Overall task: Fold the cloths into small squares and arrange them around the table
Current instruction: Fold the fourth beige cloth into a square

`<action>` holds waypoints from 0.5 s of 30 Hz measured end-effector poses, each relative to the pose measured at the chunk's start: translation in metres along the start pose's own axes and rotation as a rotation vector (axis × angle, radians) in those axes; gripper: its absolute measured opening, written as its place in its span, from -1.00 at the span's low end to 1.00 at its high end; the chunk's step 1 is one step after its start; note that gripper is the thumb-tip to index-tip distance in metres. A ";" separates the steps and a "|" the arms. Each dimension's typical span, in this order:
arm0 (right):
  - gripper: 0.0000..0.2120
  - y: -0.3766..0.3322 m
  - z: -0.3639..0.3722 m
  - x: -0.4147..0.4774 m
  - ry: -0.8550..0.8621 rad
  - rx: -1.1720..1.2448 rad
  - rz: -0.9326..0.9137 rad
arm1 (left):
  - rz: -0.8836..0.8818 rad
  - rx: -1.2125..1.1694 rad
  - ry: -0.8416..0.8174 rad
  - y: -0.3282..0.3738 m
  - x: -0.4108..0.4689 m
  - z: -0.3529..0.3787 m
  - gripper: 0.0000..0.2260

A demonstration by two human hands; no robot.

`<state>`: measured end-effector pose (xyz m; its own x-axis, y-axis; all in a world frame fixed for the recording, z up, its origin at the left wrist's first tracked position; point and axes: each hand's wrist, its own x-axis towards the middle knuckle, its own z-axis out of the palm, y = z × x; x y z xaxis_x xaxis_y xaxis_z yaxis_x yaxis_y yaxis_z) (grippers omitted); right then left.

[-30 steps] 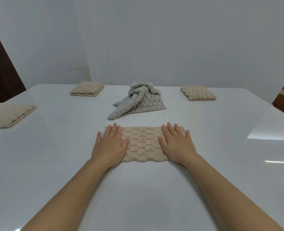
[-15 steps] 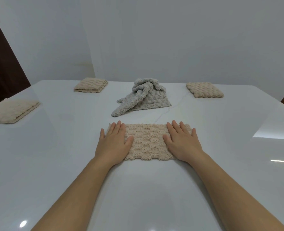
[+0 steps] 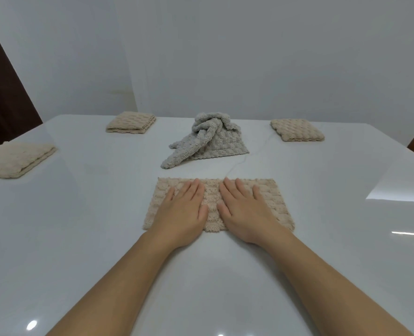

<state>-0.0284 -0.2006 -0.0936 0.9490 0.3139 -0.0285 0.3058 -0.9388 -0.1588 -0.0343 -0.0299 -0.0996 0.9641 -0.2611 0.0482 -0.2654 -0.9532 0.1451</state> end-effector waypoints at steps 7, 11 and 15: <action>-0.45 0.000 0.000 -0.002 0.003 0.009 0.017 | -0.010 -0.018 0.018 0.001 -0.002 0.000 -0.47; -0.45 -0.001 0.001 -0.002 0.020 0.014 0.019 | -0.016 -0.016 0.018 0.000 -0.002 -0.001 -0.48; -0.46 0.000 0.002 -0.002 0.025 0.015 0.018 | -0.015 -0.017 0.012 0.000 -0.002 0.000 -0.48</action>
<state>-0.0303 -0.2010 -0.0954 0.9560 0.2934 -0.0070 0.2878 -0.9419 -0.1729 -0.0359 -0.0294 -0.1000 0.9679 -0.2447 0.0576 -0.2509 -0.9542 0.1627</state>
